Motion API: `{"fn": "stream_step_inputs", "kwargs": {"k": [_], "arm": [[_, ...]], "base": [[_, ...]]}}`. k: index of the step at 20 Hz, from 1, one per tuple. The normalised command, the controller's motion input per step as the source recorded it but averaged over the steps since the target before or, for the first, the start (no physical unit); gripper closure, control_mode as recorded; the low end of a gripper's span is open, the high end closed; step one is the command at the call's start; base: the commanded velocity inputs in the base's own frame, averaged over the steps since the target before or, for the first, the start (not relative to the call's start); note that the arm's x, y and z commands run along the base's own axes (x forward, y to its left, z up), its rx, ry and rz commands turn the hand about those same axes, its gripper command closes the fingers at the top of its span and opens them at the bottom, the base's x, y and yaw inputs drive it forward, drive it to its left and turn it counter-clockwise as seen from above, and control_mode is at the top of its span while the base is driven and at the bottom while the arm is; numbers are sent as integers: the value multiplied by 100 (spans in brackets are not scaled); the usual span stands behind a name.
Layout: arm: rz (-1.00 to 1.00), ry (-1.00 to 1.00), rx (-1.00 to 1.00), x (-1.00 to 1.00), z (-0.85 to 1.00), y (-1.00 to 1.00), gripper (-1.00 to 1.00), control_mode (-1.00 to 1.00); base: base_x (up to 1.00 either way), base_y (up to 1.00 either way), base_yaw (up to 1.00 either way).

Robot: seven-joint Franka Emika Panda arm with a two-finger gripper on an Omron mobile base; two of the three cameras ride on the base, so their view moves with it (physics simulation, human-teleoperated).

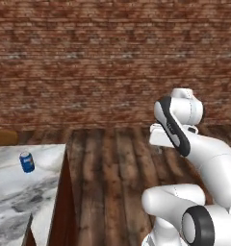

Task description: Four empty soda cans are scattered around the kitchen. Gather all the cans and cluster them next to the stove for recycling.

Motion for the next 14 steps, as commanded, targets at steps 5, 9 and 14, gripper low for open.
{"fn": "stream_step_inputs", "kwargs": {"k": [5, 9, 14], "arm": [[0, 0, 0, 0, 0, 0, -100, 100], [0, 0, 0, 0, 0, 0, -100, 100], [0, 0, 0, 0, 0, 0, -100, 100]], "base": [[79, -40, 18], [58, -41, 31], [28, -16, 45]]}}
